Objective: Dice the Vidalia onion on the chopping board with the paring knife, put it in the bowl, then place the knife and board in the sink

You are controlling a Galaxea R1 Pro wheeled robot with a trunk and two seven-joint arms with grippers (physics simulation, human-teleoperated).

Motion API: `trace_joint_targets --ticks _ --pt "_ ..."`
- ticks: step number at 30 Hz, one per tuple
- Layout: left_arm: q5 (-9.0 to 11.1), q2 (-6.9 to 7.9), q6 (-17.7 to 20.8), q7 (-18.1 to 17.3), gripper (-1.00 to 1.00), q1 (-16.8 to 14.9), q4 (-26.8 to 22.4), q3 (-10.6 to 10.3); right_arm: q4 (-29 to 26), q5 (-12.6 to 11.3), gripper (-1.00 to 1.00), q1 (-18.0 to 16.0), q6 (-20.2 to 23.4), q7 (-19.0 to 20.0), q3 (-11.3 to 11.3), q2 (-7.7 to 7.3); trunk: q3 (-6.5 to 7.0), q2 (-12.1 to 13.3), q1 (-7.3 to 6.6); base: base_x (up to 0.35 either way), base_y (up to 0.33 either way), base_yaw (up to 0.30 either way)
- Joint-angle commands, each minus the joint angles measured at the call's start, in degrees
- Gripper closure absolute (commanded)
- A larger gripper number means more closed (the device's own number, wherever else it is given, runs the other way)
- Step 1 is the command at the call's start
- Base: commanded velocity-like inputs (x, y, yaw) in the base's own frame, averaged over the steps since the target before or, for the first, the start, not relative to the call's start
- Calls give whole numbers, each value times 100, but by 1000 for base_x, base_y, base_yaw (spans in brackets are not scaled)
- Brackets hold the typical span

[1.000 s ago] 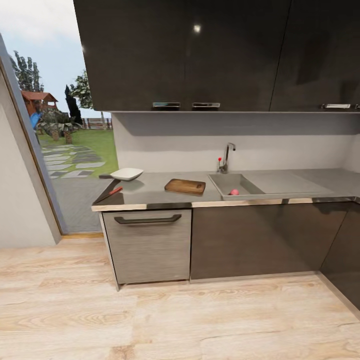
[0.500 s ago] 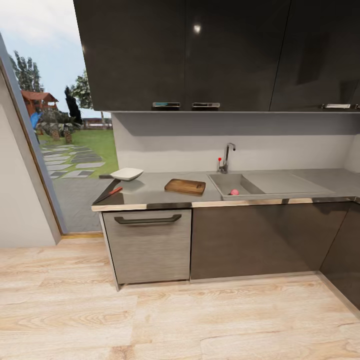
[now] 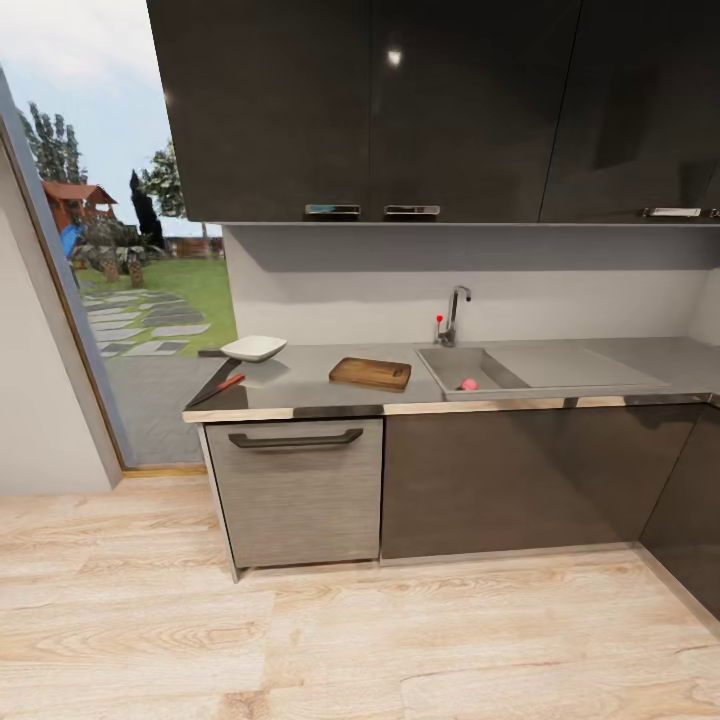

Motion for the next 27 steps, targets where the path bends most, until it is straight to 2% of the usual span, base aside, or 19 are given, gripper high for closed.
trace_joint_targets --ticks 1,22,23,24,25,27 --pt "5 2 -11 -7 -100 0 3 4 5 6 -100 -1 -38 -16 6 -5 -5 -3 0 0 0 0" --pt "6 3 -11 -7 -100 0 27 4 -7 6 -100 -1 -176 -51 -17 14 -5 -3 0 0 0 0" --pt "6 3 -11 -7 -100 0 26 1 -67 6 -100 -2 -163 -87 -17 17 -5 -3 0 0 0 0" --pt "5 3 -11 -1 -100 0 21 -3 -529 6 -100 -6 -64 -359 -18 26 -5 -3 0 0 0 0" --pt "5 5 -11 0 -100 0 21 -4 -669 6 -100 -6 4 -440 -18 28 -5 -3 0 0 0 0" --pt "5 11 -11 1 -100 0 21 0 -1137 2 -100 -7 348 -672 -15 35 -5 -3 0 0 0 0"
